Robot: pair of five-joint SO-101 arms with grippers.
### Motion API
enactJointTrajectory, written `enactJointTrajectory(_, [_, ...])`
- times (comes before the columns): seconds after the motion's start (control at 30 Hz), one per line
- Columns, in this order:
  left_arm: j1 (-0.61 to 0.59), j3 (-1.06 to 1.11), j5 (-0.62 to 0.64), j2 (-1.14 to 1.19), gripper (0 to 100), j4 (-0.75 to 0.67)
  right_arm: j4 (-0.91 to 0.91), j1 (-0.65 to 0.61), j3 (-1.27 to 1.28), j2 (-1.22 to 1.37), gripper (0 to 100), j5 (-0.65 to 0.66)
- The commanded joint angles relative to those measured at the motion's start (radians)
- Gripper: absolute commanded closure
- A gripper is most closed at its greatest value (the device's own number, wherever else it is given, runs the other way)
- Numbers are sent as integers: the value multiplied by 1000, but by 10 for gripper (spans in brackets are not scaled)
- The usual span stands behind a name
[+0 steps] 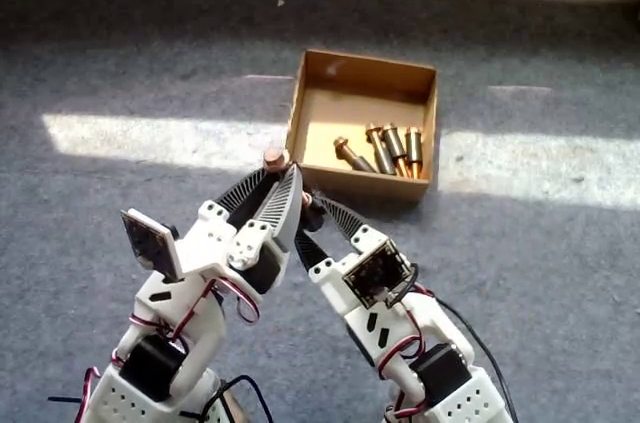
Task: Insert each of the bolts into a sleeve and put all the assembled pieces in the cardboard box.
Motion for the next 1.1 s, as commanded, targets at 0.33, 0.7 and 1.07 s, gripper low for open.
enactJointTrajectory(0.33, [7,44,-54,-10,993,-98,-42,-10,128,-19,993,11])
enactJointTrajectory(0.7, [104,61,-57,-10,993,-72,-113,102,134,-19,993,3])
enactJointTrajectory(1.07, [162,65,-190,-10,993,-6,-114,137,128,-19,993,3])
